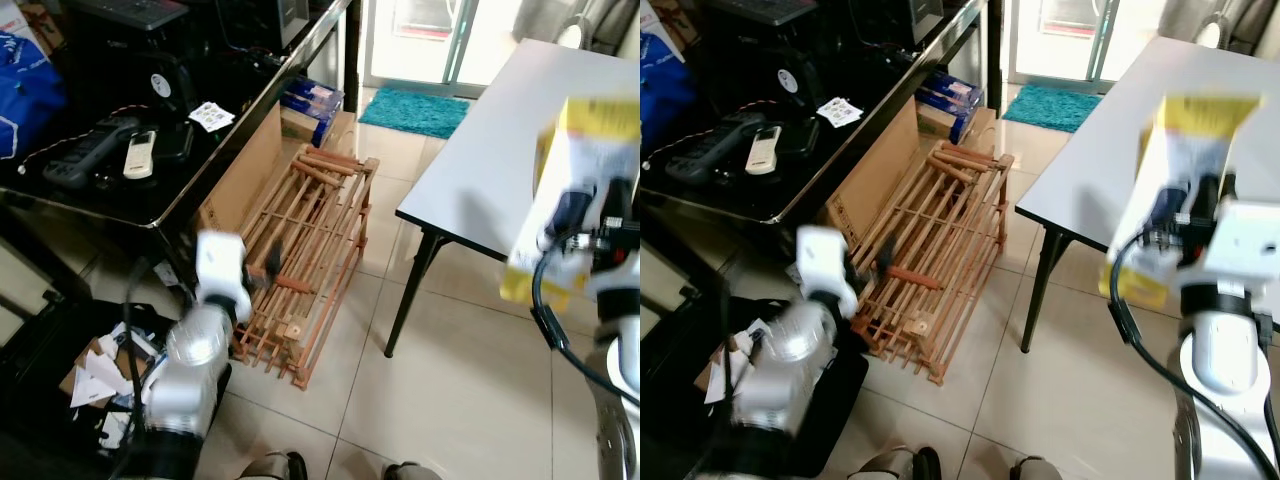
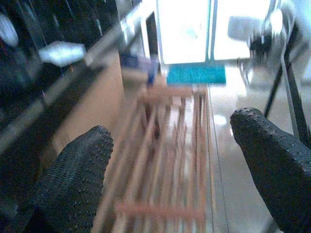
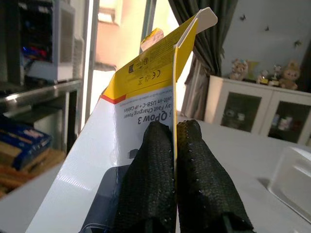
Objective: Picking trash to rubbish bin
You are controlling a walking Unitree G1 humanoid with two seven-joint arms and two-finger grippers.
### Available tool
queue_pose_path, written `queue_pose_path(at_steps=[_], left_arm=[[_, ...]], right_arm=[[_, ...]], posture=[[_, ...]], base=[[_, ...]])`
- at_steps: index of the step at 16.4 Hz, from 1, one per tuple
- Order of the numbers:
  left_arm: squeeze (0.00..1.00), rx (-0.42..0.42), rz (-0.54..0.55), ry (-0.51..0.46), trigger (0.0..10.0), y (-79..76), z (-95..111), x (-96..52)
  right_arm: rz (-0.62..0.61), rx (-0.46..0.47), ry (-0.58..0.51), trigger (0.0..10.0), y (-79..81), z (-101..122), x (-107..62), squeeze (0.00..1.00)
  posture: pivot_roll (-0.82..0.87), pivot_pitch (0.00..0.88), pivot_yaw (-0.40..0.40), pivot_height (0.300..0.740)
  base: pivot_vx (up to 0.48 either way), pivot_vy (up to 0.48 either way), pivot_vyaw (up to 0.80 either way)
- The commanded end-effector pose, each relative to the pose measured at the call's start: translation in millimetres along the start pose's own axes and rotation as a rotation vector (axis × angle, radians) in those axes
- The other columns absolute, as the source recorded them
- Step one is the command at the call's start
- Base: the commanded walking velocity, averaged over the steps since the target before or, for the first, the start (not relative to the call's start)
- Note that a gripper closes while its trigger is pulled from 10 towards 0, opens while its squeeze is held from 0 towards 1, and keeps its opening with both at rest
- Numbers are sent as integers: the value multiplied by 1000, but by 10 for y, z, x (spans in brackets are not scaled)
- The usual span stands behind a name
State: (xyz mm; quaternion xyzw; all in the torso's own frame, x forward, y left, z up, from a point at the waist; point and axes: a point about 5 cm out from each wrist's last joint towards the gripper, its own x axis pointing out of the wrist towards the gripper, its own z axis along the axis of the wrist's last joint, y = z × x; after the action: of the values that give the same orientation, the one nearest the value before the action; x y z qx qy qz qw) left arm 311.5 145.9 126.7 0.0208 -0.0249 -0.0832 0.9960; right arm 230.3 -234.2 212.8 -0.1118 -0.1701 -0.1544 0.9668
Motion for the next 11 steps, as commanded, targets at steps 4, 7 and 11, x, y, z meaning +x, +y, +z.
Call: queue_pose_path(at_steps=[4, 7, 11], left_arm=[[0, -22, 12, -21, 10000, 37, 88, 10], [0, -28, 13, -3, 10000, 27, 65, -20], [0, -27, 17, 6, 10000, 32, 48, -41]], right_arm=[[-2, -3, 30, 0, 4, 12, -86, 0], [6, 4, 45, 0, 35, -7, -102, 0], [32, 10, 58, 0, 86, -25, -109, 0]], posture=[[-125, 101, 77, 740], [-122, 96, 74, 740], [-117, 94, 68, 740]], base=[[0, 0, -200], [0, 0, -800], [0, 0, -800]])
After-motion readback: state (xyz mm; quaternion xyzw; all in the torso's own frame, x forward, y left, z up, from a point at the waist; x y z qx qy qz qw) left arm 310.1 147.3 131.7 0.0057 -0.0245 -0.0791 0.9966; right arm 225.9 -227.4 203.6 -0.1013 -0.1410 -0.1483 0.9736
